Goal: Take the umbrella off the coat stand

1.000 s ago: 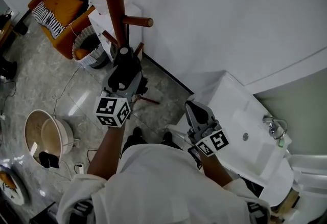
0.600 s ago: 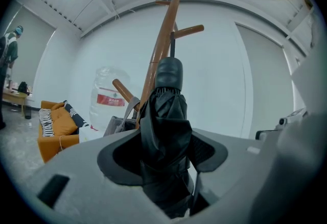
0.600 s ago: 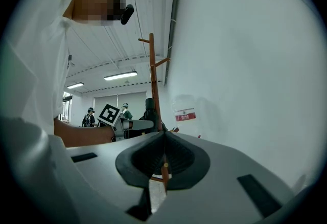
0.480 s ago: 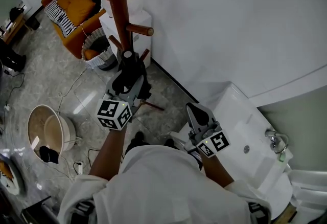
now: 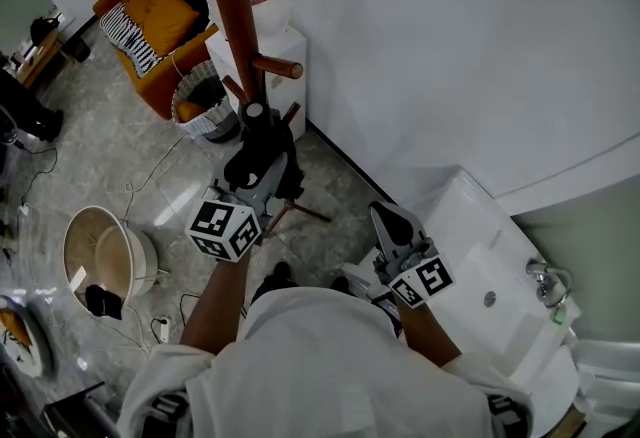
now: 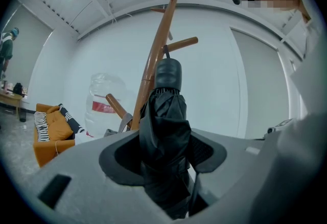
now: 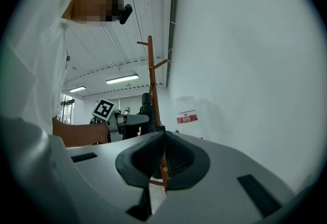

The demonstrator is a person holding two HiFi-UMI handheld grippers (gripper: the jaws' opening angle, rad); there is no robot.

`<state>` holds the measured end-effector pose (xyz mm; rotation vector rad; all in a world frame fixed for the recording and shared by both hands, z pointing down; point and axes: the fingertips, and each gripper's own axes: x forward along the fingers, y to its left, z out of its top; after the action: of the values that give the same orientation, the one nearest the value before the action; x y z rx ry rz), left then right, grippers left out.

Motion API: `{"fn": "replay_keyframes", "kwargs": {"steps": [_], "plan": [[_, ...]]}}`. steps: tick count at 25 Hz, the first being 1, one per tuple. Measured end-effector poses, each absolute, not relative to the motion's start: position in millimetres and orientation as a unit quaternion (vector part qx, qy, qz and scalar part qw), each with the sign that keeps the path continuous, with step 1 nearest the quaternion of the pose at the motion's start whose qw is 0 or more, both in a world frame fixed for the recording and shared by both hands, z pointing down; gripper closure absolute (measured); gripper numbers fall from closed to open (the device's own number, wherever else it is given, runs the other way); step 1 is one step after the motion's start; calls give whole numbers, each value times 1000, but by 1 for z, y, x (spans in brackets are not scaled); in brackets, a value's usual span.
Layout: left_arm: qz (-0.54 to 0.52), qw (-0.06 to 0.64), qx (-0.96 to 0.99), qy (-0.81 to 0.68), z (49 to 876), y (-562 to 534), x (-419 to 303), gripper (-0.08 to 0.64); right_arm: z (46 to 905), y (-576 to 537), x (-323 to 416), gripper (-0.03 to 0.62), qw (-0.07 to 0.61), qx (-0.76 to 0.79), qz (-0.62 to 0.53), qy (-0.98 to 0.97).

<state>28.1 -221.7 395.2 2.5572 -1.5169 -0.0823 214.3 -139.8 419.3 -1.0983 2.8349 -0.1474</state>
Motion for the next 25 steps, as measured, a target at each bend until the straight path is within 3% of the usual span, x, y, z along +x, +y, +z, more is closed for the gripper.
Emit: {"fn": "replay_keyframes", "kwargs": {"steps": [25], "plan": [[-42, 72, 872, -482, 362, -205, 48, 324, 417, -135, 222, 577, 56, -360, -47, 930]]}}
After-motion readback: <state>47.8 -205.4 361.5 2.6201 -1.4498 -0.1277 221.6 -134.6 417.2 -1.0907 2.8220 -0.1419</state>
